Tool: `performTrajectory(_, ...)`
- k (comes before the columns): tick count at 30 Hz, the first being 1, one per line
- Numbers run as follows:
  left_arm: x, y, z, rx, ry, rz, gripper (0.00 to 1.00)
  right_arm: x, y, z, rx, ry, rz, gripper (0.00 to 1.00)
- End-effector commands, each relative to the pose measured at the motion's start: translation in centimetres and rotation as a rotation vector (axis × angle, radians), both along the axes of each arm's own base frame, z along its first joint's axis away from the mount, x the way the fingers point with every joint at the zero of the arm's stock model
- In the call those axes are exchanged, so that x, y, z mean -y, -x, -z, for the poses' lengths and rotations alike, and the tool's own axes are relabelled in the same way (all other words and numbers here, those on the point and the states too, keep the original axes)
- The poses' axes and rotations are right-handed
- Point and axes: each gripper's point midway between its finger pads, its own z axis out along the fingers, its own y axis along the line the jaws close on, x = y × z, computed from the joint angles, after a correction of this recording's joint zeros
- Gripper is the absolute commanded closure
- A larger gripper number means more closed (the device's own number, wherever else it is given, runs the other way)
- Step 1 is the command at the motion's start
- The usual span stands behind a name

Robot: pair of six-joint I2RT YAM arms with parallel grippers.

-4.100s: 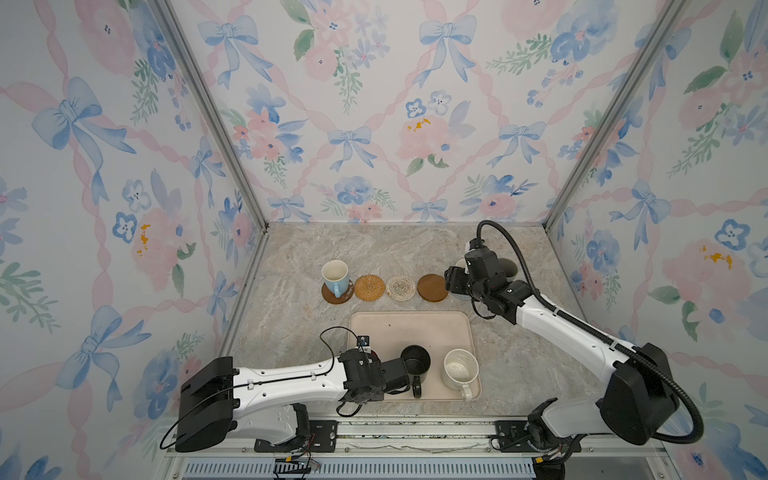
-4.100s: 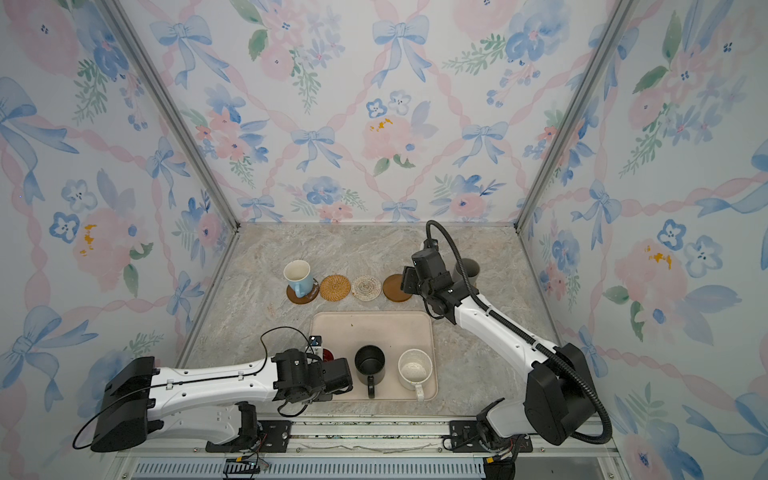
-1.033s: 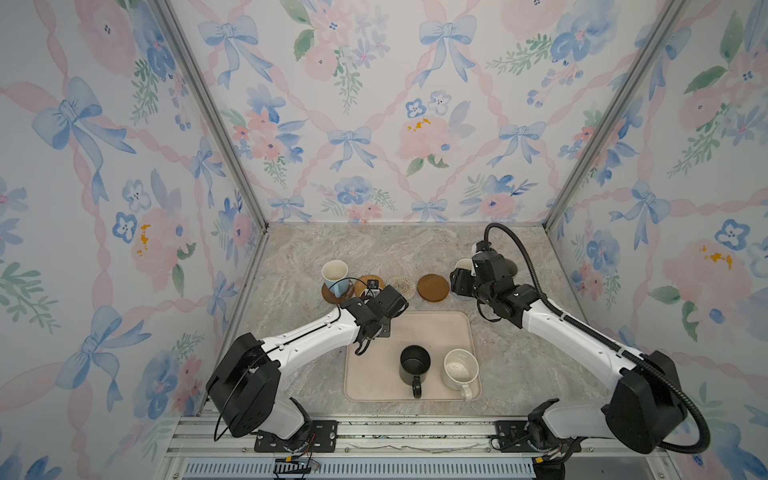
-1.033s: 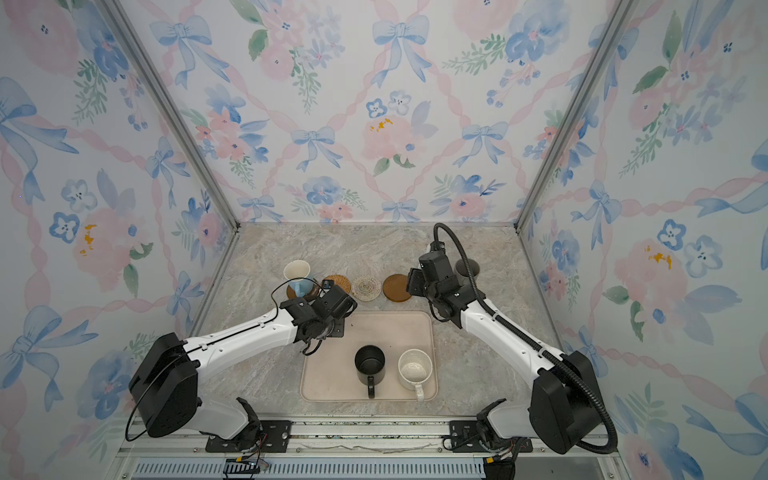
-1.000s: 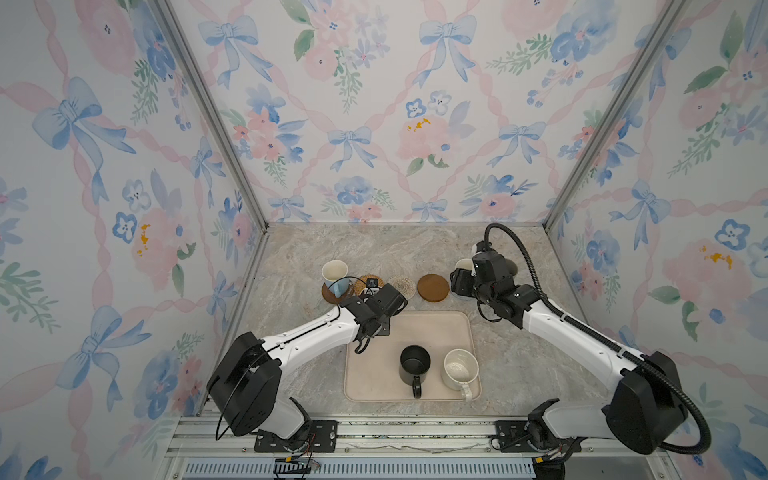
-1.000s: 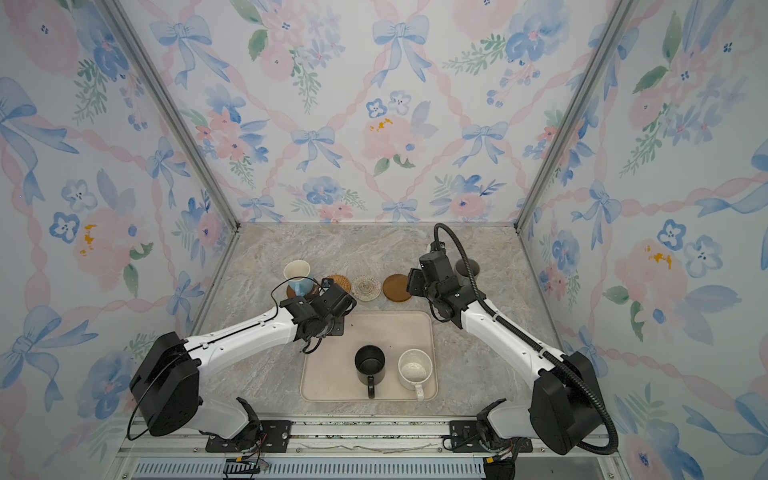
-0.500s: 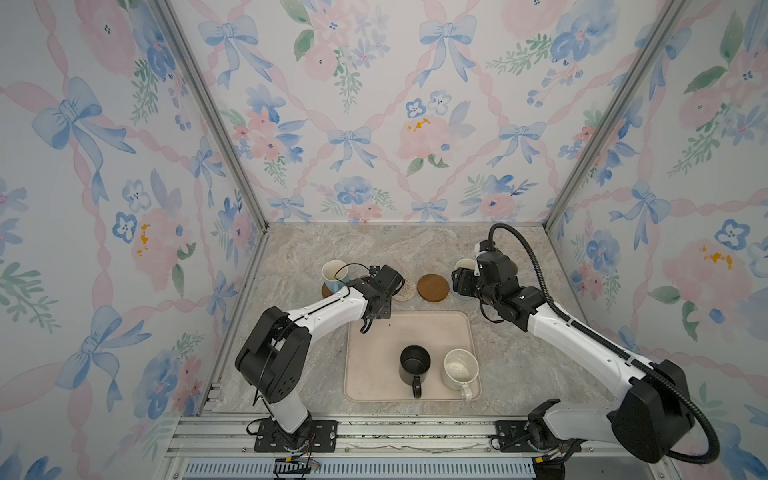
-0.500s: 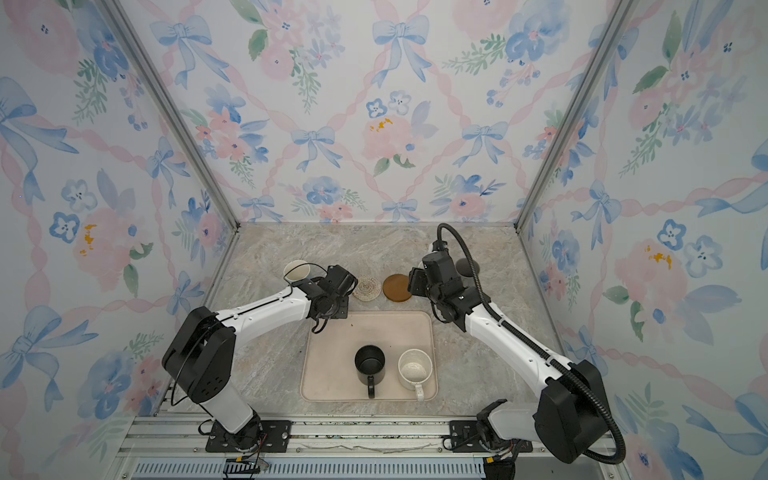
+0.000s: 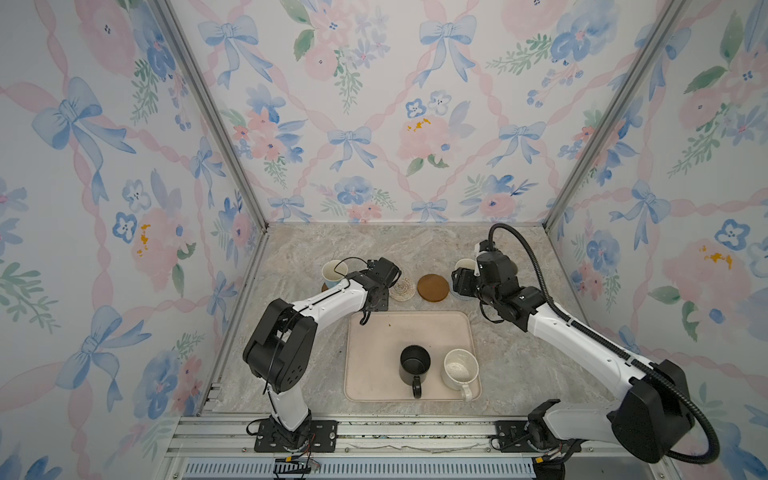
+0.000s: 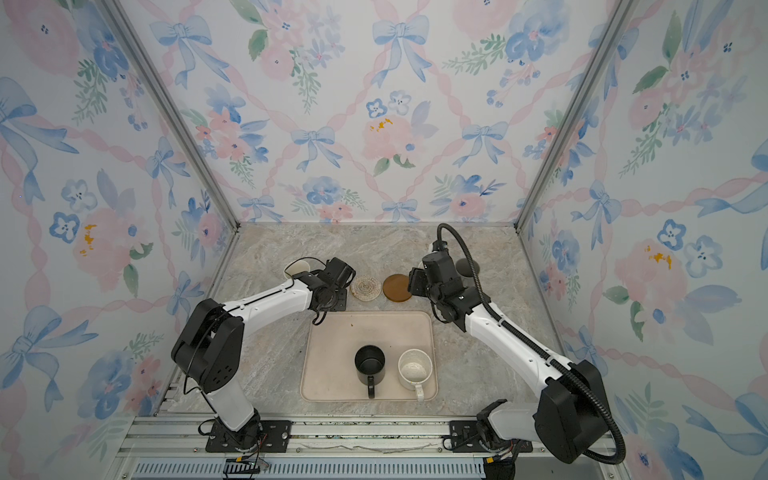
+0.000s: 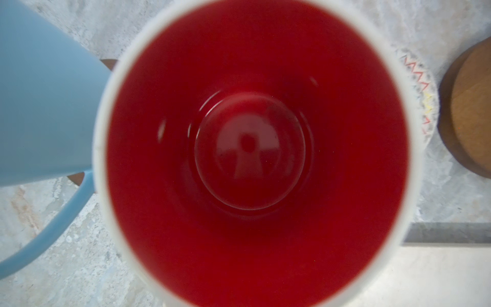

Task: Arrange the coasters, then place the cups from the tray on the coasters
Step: 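Lift and carry the red-inside mug with the left gripper toward the rattan coaster, then lower the red-inside mug onto the rattan coaster with the left gripper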

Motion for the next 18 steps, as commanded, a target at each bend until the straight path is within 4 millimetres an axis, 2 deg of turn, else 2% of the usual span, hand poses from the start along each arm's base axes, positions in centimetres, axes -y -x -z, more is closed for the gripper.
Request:
performTrajectory(1, -0.1, -2.2, -1.8, 0.080, 0.007, -0.014, 1.00, 0.3, -0.1, 0.3, -0.001, 0.013, -0.005, 0.36)
performTrajectory(18, -0.3, -3.5, -1.1, 0.092, 0.031, -0.032, 1.00, 0.3, -0.3, 0.9, -0.018, 0.017, -0.005, 0.36)
